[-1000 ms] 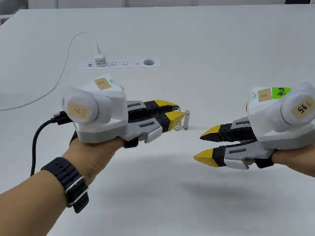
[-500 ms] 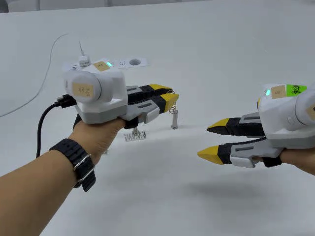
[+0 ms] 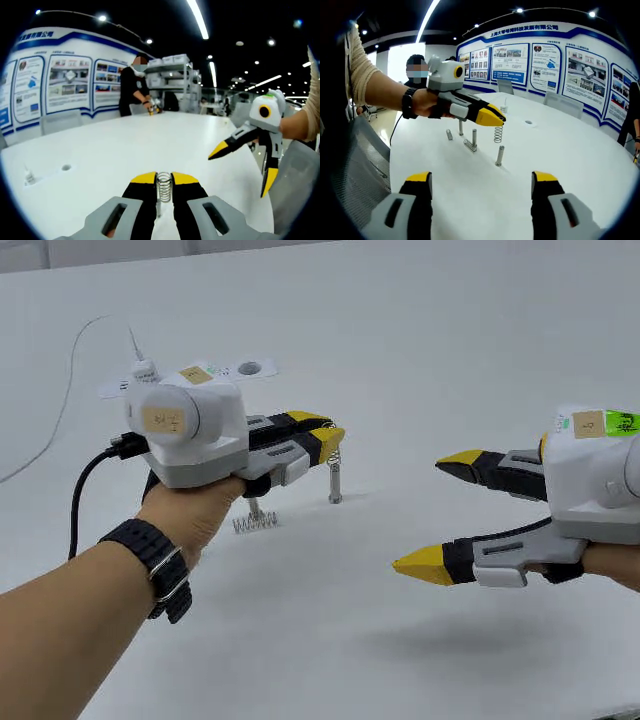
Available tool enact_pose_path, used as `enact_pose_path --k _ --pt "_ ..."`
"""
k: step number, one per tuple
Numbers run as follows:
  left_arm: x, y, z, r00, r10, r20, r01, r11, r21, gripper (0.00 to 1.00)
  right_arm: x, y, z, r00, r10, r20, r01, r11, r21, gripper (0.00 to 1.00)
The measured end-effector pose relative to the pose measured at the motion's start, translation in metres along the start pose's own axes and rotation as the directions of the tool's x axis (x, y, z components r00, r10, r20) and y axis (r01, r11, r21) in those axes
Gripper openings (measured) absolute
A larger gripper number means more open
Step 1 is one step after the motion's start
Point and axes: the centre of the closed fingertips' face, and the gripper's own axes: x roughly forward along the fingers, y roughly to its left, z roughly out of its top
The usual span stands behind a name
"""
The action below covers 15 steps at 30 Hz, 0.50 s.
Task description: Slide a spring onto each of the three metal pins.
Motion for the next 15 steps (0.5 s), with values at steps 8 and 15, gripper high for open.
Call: enact_pose_path --k 8,15 --pt "0.007 0.007 -0.007 0.9995 0.027 -0.017 -0.027 1.000 -0.001 0.10 -0.005 -0.006 -0.001 0.9994 -0.030 0.018 0.030 0.999 0.015 0.92" --pt "0.012 0.009 -0.010 0.9991 0.029 -0.030 -0.029 1.000 0.002 0.10 -0.007 -0.008 -0.005 0.9990 -0.038 0.023 0.037 0.999 0.031 0.91"
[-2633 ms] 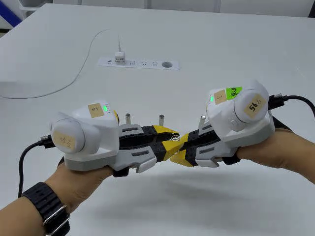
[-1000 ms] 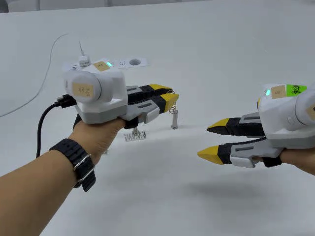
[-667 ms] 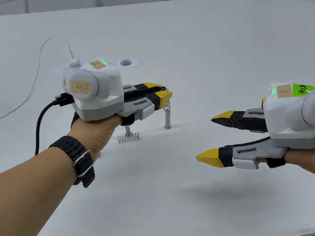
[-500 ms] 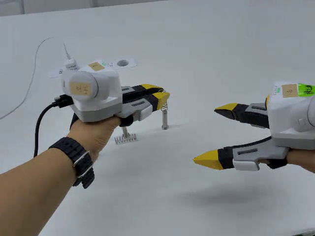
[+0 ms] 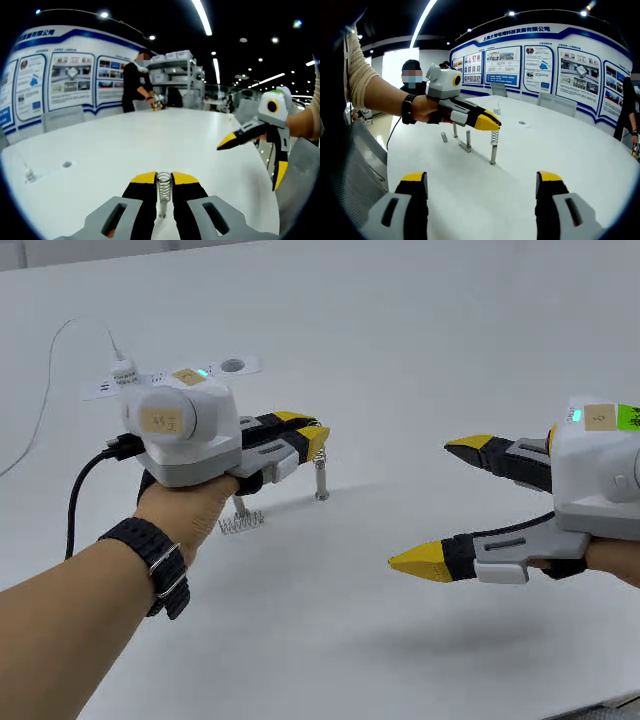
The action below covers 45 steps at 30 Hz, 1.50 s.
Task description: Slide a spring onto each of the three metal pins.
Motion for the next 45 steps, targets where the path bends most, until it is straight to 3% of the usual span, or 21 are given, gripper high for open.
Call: enact_pose_path --k 18,32,45 --pt "0.0045 0.0000 -0.0101 0.9998 -0.001 -0.021 0.001 1.000 -0.006 0.10 0.0007 0.0011 -0.0010 1.0000 0.006 -0.001 -0.006 1.000 0.011 0.89" --pt "0.0044 -0.0008 -0.0094 1.0000 0.007 -0.003 -0.007 1.000 -0.012 0.10 0.0005 0.0019 -0.0039 1.0000 0.005 -0.007 -0.005 1.000 0.021 0.88" --pt "0.0037 0.0011 -0.0107 0.9998 0.012 -0.014 -0.012 1.000 -0.016 0.10 0.0008 0.0010 -0.0049 1.0000 0.004 -0.006 -0.004 1.000 0.023 0.87"
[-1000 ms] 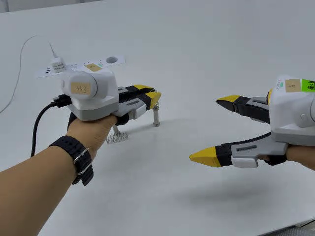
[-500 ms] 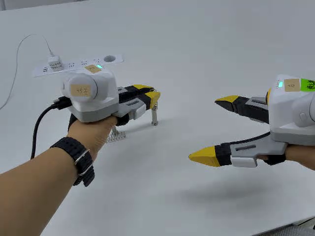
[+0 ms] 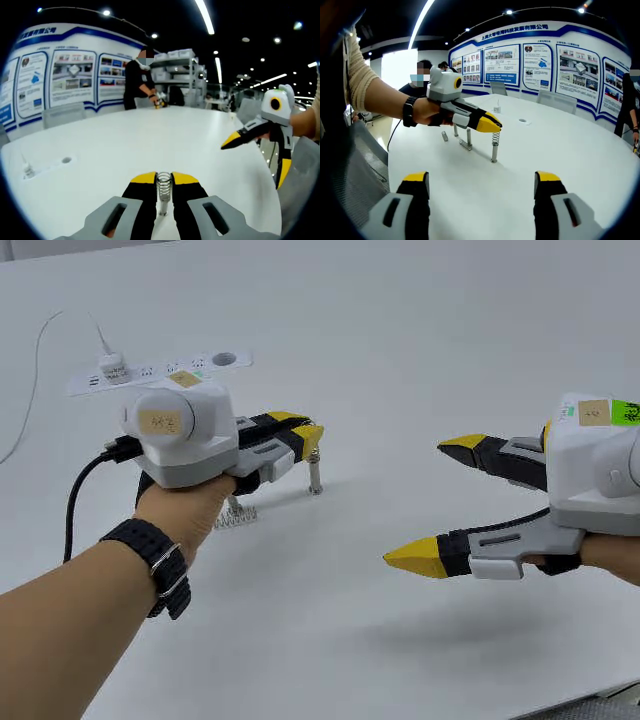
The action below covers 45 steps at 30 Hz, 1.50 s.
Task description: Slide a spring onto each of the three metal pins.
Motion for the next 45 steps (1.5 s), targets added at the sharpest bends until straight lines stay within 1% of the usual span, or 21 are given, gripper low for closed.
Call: enact_pose_path --k 11,18,30,35,39,45 --pt "0.004 -0.002 -0.010 0.9998 -0.003 -0.021 0.004 1.000 0.012 0.10 0.001 0.002 -0.002 1.0000 0.005 -0.006 -0.005 1.000 0.003 0.87" --pt "0.005 -0.001 -0.018 0.9996 0.004 -0.029 -0.004 1.000 -0.003 0.10 0.002 0.003 -0.003 0.9999 0.008 -0.013 -0.008 1.000 0.004 0.87" --pt "0.008 -0.005 -0.031 0.9988 -0.001 -0.048 0.001 1.000 -0.016 0.11 0.004 0.004 -0.008 0.9995 0.016 -0.028 -0.015 1.000 0.011 0.87" --pt "0.009 -0.007 -0.036 0.9981 -0.004 -0.062 0.004 1.000 -0.008 0.11 0.005 0.006 -0.008 0.9993 0.021 -0.030 -0.021 1.000 0.012 0.87" --pt "0.010 -0.009 -0.039 0.9972 -0.005 -0.075 0.006 1.000 0.011 0.11 0.006 0.008 -0.007 0.9993 0.024 -0.029 -0.024 1.000 0.012 0.87" --pt "0.011 -0.009 -0.043 0.9965 -0.004 -0.084 0.006 1.000 0.025 0.11 0.005 0.009 -0.008 0.9991 0.024 -0.034 -0.024 1.000 0.011 0.86"
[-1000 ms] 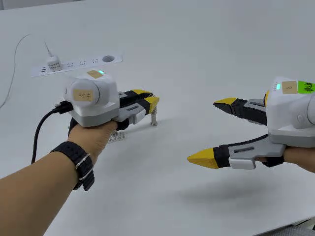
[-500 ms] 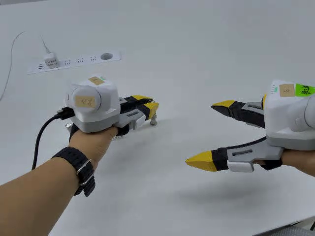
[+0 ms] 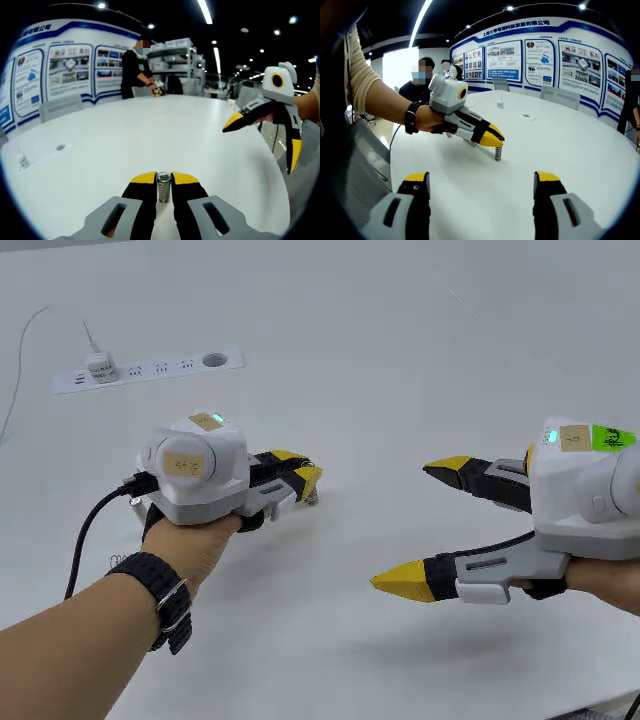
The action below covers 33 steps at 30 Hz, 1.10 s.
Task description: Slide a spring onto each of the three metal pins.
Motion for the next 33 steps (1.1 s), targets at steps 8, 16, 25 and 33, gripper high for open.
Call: enact_pose_path --k 8,16,25,33 --pt "-0.001 0.002 -0.005 0.9999 0.006 -0.012 -0.006 1.000 0.017 0.11 0.001 0.001 -0.002 1.0000 0.003 -0.003 -0.003 1.000 0.002 0.86" --pt "-0.003 0.002 -0.004 1.0000 0.004 -0.003 -0.004 1.000 0.007 0.12 0.002 0.001 -0.001 1.0000 0.003 -0.006 -0.003 1.000 -0.002 0.86" --pt "-0.009 0.003 0.003 0.9998 0.008 0.019 -0.008 1.000 -0.002 0.17 0.002 0.001 -0.002 1.0000 0.002 -0.009 -0.002 1.000 -0.003 0.86" --pt "-0.019 0.004 0.016 0.9980 0.014 0.061 -0.013 1.000 -0.009 0.21 0.004 0.002 0.000 0.9999 0.008 -0.012 -0.008 1.000 -0.010 0.86"
